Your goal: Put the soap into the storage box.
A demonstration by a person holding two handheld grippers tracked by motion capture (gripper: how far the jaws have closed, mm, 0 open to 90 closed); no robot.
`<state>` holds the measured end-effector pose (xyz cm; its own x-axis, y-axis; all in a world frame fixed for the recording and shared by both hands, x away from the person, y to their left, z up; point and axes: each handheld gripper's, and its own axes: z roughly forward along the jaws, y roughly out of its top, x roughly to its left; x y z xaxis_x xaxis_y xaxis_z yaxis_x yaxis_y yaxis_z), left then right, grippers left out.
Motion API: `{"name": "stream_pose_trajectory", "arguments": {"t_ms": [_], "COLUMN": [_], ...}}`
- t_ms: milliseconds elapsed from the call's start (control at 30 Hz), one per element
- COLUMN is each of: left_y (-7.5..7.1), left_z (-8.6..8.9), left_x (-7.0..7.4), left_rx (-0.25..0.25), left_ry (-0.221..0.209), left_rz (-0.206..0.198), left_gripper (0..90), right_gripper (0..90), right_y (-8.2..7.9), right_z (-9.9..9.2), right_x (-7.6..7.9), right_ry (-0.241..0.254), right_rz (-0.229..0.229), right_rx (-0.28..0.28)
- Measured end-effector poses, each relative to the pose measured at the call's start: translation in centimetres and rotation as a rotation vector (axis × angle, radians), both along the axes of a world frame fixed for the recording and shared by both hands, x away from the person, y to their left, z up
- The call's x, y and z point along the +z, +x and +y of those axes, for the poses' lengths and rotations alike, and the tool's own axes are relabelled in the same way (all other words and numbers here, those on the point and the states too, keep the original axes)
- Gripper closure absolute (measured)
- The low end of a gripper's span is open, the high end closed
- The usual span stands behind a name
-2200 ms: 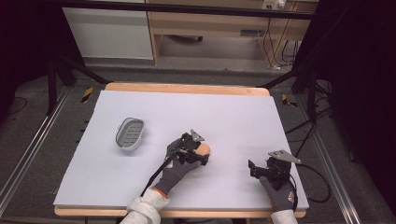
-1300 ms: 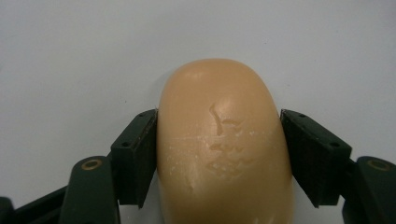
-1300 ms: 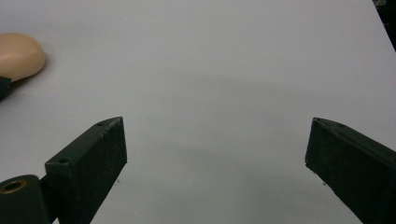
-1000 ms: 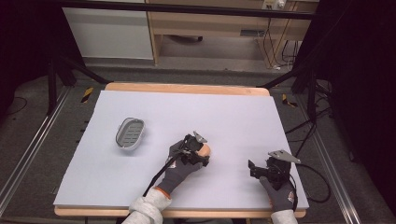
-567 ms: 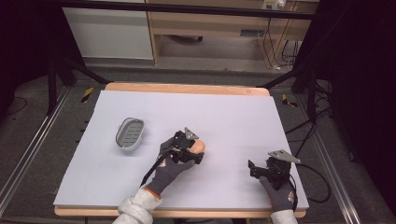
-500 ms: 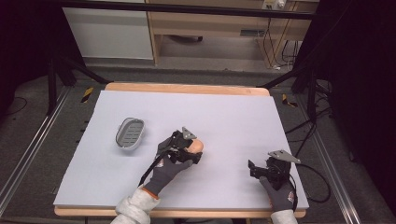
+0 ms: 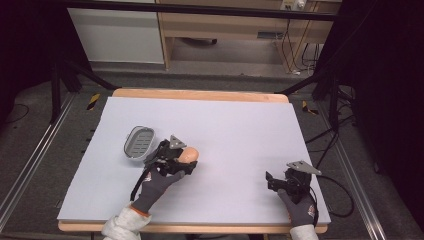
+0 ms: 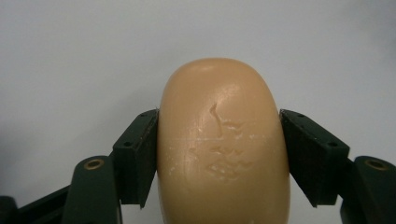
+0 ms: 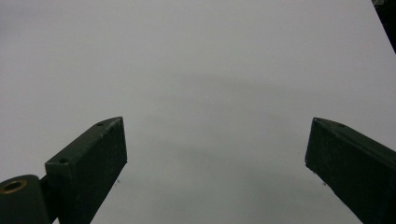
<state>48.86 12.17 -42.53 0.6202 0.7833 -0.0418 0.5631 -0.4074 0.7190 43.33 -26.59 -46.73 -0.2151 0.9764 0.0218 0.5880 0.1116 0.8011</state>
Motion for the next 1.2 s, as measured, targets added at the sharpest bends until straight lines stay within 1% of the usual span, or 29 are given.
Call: {"name": "stream_pose_trajectory", "arguments": {"t_ms": [367,600,800,900,967,1033,1200], "left_y": [0.1,0.7,1.3,1.6,1.8,2.0,2.8], "left_z": [4.1,6.3,7.7,8.6,9.1,9.6,10.6], "left_x": [1.5,2.2,2.5,2.7,2.7,2.7,2.7], "left_rx": [0.077,0.125,0.16,0.183,0.199,0.21,0.239], "left_ry": [-0.048,-0.058,-0.064,-0.071,-0.069,-0.078,-0.072], "left_rz": [-0.023,-0.033,-0.038,-0.043,-0.049,-0.047,-0.046], "left_gripper": [31.2,31.3,31.3,31.3,31.3,31.3,31.3], "right_gripper": [5.7,5.7,5.7,5.7,5.7,5.7,5.7], "right_y": [0.0,0.0,0.0,0.0,0.1,0.1,0.1], "right_z": [0.1,0.1,0.1,0.1,0.2,0.2,0.4], "right_x": [0.0,0.0,0.1,0.0,0.0,0.0,0.0], "right_ry": [0.002,0.002,0.005,-0.001,-0.001,-0.003,-0.005], "right_rz": [0.0,-0.001,-0.002,-0.001,0.002,-0.003,0.001], "right_rx": [0.002,0.005,0.004,0.008,0.011,0.016,0.016]}}
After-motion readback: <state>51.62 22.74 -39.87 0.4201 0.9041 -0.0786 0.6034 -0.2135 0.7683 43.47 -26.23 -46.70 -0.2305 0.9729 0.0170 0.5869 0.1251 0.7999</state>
